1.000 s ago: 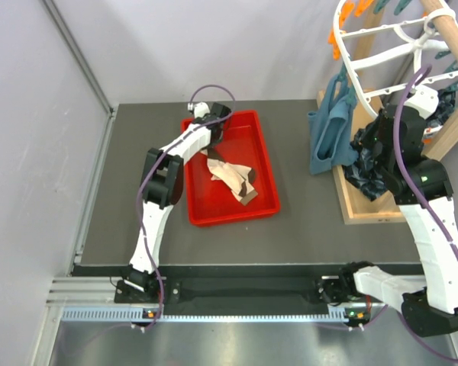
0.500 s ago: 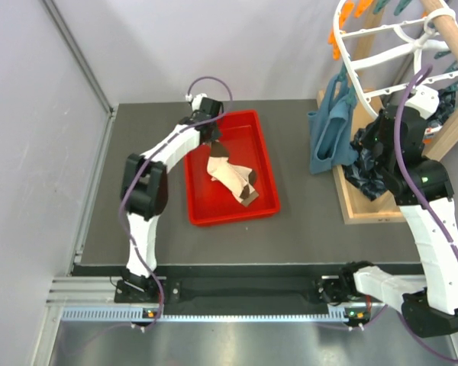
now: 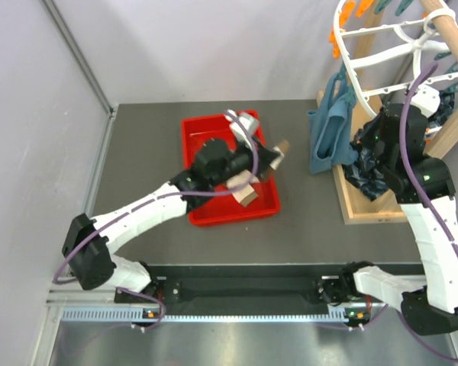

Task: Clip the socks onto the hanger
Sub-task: Pick up the sock from the bin, then clamp the sock onto the hanger.

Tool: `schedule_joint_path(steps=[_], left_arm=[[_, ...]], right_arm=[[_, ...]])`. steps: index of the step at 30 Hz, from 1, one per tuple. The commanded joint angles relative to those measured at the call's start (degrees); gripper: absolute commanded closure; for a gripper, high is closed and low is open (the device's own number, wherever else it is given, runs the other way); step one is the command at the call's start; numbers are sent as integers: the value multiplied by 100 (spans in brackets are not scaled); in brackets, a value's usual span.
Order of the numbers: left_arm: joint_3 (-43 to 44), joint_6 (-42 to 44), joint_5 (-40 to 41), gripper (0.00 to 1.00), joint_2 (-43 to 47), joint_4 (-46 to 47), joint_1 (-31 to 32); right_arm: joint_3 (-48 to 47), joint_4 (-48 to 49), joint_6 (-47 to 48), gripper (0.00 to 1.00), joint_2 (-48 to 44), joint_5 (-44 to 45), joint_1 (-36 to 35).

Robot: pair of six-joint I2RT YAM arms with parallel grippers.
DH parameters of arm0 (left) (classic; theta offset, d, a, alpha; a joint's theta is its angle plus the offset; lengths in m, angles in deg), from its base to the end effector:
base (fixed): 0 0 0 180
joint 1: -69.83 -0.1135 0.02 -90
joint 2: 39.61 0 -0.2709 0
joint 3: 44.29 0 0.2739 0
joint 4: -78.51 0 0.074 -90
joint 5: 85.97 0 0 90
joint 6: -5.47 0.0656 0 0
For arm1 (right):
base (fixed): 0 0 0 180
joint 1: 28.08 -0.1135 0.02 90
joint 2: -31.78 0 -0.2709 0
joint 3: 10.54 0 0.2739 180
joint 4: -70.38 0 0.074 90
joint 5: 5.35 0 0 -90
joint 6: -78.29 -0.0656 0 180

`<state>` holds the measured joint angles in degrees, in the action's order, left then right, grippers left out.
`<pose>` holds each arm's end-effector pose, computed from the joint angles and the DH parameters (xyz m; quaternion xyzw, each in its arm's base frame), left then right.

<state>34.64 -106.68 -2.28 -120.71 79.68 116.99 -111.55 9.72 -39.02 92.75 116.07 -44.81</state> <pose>0.2606 -0.2916 0.3683 0.1919 0.6869 -0.4302 0.5534 0.2204 0.0305 0.4808 0.2264 0.7739 -0.0010 0.5914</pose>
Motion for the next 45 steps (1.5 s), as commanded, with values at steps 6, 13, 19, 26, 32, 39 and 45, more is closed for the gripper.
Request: schedule_joint_path(steps=[6, 13, 19, 26, 32, 39, 45], left_arm=[[17, 923, 278, 100, -292, 1464, 1048], [235, 2521, 1966, 100, -1021, 2309, 2060], [1078, 3296, 2317, 100, -1733, 2292, 2394], [1694, 3515, 2599, 100, -2304, 2309, 2491], [2213, 3683, 2617, 100, -2691, 2195, 2535], [2556, 3833, 2661, 100, -2911, 2072, 2535], [2811, 3850, 2617, 100, -3034, 2010, 2535]], right_arm=[[-164, -613, -327, 100, 82, -839, -14], [-217, -727, -459, 100, 82, -926, -23], [-173, -780, -495, 100, 64, -971, -14], [-42, -780, -433, 100, -23, -1015, -14], [117, -736, -398, 100, -138, -945, -14], [213, -719, -354, 100, -243, -927, -14], [328, -640, -328, 100, -261, -945, -14]])
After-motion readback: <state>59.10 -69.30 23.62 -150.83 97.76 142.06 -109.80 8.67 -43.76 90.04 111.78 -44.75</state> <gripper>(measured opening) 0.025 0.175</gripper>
